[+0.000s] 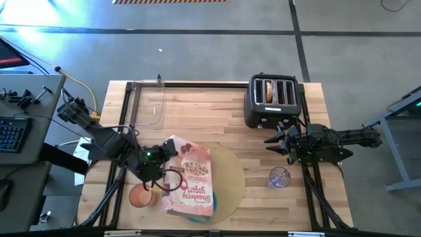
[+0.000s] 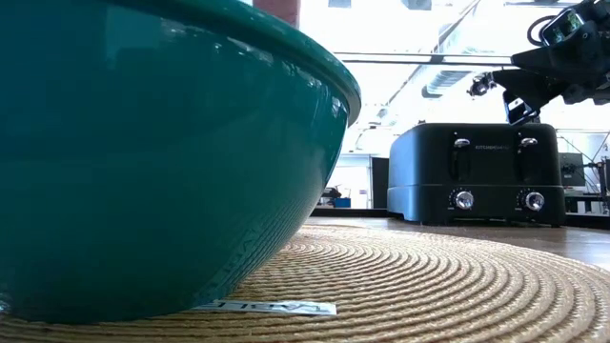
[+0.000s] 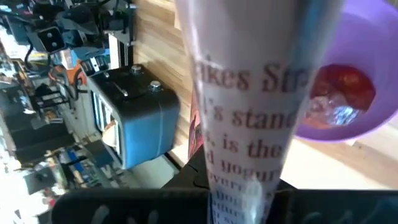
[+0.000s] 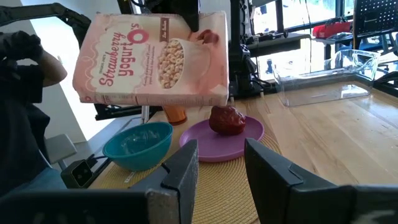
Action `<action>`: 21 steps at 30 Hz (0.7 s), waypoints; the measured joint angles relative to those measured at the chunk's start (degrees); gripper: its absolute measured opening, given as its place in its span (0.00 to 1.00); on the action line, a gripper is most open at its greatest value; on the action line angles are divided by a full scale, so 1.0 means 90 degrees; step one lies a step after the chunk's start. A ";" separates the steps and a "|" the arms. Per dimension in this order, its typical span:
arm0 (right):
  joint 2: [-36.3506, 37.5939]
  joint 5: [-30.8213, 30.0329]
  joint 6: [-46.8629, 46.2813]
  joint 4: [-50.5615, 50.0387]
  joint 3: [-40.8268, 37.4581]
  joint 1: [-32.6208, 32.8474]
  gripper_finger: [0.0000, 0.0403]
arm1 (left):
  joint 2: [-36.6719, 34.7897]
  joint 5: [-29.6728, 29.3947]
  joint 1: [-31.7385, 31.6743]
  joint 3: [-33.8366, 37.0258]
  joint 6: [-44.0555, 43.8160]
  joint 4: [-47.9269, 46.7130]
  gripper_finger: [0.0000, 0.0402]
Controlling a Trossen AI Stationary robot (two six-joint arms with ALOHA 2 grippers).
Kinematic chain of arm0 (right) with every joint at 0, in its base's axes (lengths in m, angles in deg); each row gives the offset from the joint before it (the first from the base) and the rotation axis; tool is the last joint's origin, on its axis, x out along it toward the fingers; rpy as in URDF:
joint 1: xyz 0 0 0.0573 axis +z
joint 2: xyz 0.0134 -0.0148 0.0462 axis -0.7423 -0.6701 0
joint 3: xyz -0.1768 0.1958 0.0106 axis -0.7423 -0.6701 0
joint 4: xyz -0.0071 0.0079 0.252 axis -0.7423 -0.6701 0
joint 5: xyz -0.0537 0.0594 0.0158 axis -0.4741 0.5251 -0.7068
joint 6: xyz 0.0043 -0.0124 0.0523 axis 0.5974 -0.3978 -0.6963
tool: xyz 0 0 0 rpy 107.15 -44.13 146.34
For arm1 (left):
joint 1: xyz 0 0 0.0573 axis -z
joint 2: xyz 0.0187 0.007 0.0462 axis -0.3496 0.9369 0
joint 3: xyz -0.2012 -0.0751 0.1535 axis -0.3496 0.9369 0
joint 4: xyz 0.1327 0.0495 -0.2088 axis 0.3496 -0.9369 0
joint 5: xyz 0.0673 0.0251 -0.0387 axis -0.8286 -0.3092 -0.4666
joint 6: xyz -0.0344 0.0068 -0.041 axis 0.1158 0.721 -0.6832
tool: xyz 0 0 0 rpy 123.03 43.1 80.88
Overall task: Arrange a breakfast setting
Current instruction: Pour the cereal from the red cereal box into the blue bowl
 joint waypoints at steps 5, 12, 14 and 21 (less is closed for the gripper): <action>0.0000 0.0000 0.0000 0.0000 0.0000 0.0000 0.28 | 0.0000 0.0208 -0.0009 0.0000 -0.0523 0.0033 0.00; 0.0000 -0.0001 0.0001 0.0000 -0.0002 0.0000 0.28 | 0.0000 0.0815 -0.0009 0.0000 -0.0920 0.0563 0.00; 0.0000 -0.0001 0.0002 0.0000 -0.0001 0.0000 0.28 | 0.0000 0.1079 -0.0009 0.0000 -0.0930 0.0748 0.00; -0.0001 -0.0002 0.0001 0.0000 0.0000 0.0000 0.28 | 0.0002 0.1276 -0.0090 0.0000 -0.1109 0.0854 0.00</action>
